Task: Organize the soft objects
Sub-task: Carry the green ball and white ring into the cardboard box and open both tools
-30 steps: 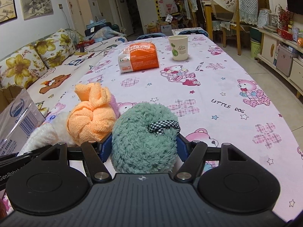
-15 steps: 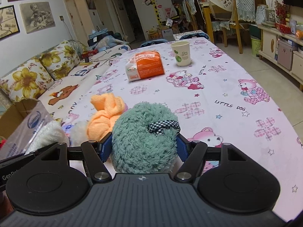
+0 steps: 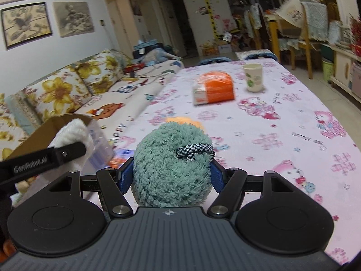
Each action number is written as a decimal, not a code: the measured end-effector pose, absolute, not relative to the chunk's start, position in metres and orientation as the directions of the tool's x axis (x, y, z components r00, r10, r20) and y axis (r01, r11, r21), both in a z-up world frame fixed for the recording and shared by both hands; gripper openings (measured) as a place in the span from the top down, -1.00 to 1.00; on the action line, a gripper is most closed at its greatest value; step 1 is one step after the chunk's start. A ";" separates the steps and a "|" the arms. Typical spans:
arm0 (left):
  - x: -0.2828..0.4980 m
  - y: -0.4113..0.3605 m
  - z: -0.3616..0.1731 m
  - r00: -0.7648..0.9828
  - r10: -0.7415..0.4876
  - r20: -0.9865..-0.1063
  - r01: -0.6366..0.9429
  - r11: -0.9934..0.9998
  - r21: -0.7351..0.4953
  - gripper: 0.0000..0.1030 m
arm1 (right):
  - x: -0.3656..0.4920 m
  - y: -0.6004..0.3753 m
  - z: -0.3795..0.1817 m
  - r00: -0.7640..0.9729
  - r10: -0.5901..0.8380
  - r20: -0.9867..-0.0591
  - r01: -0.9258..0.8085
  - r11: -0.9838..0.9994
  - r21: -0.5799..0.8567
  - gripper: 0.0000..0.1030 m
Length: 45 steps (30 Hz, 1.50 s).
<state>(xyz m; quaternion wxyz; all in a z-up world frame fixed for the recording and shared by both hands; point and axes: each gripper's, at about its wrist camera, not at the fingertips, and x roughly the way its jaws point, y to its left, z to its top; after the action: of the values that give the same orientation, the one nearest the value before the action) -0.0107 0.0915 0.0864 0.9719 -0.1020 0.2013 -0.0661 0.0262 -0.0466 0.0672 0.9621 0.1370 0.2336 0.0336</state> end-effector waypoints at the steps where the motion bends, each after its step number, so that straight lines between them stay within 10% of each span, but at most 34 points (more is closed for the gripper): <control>1: -0.011 0.095 0.088 0.914 -0.162 -0.372 0.079 0.971 -0.227 0.48 | 0.027 -0.043 0.069 0.890 0.139 -0.435 -0.015 0.961 0.276 -0.63; 26: -0.007 0.236 0.104 0.954 0.128 -0.270 -0.216 0.920 -0.327 0.48 | 0.036 0.043 0.098 0.771 0.527 -0.357 -0.440 0.847 0.300 -0.64; 39: 0.011 0.260 0.100 0.944 0.059 -0.324 -0.175 0.922 -0.344 0.45 | 0.040 0.070 0.089 0.671 0.585 -0.456 -0.560 0.802 0.206 -0.65; 45: 0.015 0.253 0.100 0.940 0.050 -0.338 -0.158 0.941 -0.299 0.04 | 0.037 0.080 0.091 0.664 0.576 -0.477 -0.605 0.788 0.111 -0.95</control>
<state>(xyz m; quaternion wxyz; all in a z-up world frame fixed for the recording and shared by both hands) 0.0154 0.2528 0.0996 0.9712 -0.1632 0.1652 0.0533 0.0371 0.0798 0.0910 0.9116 -0.0284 0.2514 0.3240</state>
